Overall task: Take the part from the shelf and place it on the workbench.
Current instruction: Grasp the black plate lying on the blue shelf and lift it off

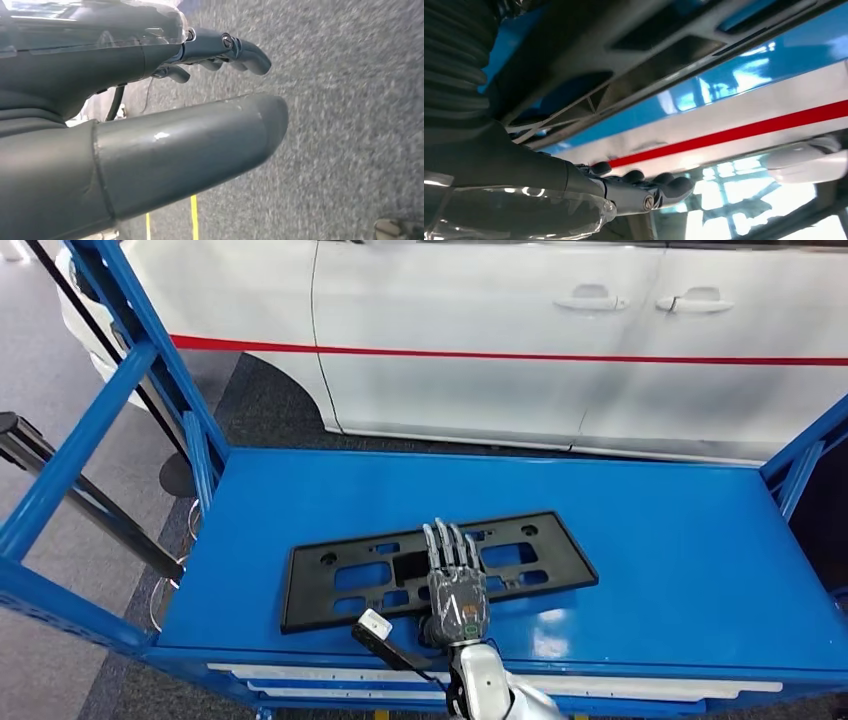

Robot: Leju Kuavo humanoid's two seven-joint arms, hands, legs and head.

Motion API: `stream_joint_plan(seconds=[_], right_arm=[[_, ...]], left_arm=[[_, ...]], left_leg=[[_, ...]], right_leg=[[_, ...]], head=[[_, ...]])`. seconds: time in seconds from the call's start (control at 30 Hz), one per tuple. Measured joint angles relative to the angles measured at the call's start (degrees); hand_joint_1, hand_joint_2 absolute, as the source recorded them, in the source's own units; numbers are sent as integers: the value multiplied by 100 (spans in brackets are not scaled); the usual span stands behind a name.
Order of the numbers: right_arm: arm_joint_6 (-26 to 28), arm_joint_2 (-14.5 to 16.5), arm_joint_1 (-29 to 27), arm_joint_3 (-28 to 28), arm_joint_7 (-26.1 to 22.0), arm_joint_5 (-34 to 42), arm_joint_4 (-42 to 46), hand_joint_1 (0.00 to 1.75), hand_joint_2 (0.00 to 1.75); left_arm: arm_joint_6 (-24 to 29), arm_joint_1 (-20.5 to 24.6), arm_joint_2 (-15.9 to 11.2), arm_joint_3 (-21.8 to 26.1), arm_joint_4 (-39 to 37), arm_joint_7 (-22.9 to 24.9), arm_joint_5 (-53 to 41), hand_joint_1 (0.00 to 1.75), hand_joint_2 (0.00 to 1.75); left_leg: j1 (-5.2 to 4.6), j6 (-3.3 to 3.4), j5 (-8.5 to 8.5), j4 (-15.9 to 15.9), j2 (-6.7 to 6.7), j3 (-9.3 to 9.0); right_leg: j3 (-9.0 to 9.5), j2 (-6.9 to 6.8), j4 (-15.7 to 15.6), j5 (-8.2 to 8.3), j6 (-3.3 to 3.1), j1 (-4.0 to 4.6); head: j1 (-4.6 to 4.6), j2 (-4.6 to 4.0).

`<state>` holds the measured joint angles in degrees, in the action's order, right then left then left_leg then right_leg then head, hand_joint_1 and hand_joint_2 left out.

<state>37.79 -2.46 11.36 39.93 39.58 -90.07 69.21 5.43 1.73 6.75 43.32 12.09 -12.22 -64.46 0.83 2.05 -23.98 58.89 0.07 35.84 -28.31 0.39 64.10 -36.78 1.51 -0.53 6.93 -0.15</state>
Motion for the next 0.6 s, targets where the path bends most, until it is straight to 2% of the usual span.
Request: stream_joint_plan(seconds=[0.07, 0.1, 0.13, 0.17, 0.2, 0.23, 0.27, 0.3, 0.37, 0.43, 0.5, 0.57, 0.6], right_arm=[[0, -146, 116, 205, 31, -8, -147, 0, 175], [0, -209, 166, 292, 32, -13, -200, 0, 175], [0, -264, 218, 365, 33, -15, -253, 0, 175], [0, -313, 271, 432, 33, -17, -305, 0, 175], [0, -349, 315, 481, 33, -19, -344, 0, 175], [0, -376, 355, 519, 33, -20, -378, 0, 175], [0, -393, 389, 553, 33, -22, -402, 0, 175], [0, -406, 423, 578, 33, -23, -424, 0, 175], [0, -427, 488, 611, 33, -26, -455, 0, 175], [0, -453, 538, 625, 33, -28, -467, 0, 175], [0, -506, 581, 610, 33, -29, -467, 0, 175], [0, -586, 603, 542, 33, -31, -440, 0, 175], [0, -626, 602, 491, 31, -31, -408, 0, 175]], left_arm=[[-2, 9, -2, 0, 0, 0, -22, 0, 0], [-4, 12, -2, 0, 0, 0, -30, 0, 0], [-8, 12, -3, 0, 0, 0, -40, 0, 0], [-11, 12, -3, 0, 0, 0, -52, 0, 0], [-15, 13, -3, 0, 0, 0, -60, 0, 0], [-19, 15, -3, 0, 0, 0, -68, 0, 0], [-20, 19, -3, 0, 0, 0, -74, 0, 0], [-20, 23, -4, 0, 0, 0, -80, 0, 0], [-20, 26, -8, 0, 0, 0, -89, 0, 0], [-20, 22, -14, 0, 0, -3, -98, 0, 0], [-21, 22, -20, 0, 0, -12, -118, 0, 0], [-21, 21, -34, 0, 0, -19, -140, 0, 0], [-21, 17, -44, 0, 0, -19, -149, 0, 0]], left_leg=[[1, 29, -39, -17, 5, -58], [3, 30, -62, -17, 5, -89], [5, 23, -84, -17, 5, -125], [8, 12, -104, -17, 5, -164], [11, -1, -121, -17, 4, -196], [3, -23, -140, -11, -2, -225], [-6, -50, -158, -7, -12, -244], [-14, -85, -172, -8, -23, -254], [-11, -170, -179, -32, -37, -268], [10, -241, -217, 28, -33, -249], [26, -282, -485, 430, -28, -78], [33, -311, -884, 1176, -26, 256], [34, -321, -993, 1472, -26, 390]], right_leg=[[-507, -6, 775, -220, 42, -15], [-685, -7, 972, -192, 57, -23], [-765, -8, 960, -51, 64, -31], [-728, -10, 720, 189, 64, -37], [-605, -14, 341, 451, 54, -41], [-470, -19, -39, 651, 34, -31], [-362, -23, -336, 782, 8, -23], [-310, -27, -490, 826, -22, -12], [-302, -29, -552, 831, -98, 9], [-277, -35, -605, 891, -186, -6], [-260, -48, -654, 953, -243, -34], [-269, -62, -655, 960, -257, -30], [-271, -66, -653, 958, -256, -27]], head=[[0, 0], [0, 0], [1, 0], [0, 0], [1, 0], [-1, 0], [0, 0], [-1, 0], [-1, 0], [-1, 0], [-3, 0], [-4, 0], [-3, 0]])
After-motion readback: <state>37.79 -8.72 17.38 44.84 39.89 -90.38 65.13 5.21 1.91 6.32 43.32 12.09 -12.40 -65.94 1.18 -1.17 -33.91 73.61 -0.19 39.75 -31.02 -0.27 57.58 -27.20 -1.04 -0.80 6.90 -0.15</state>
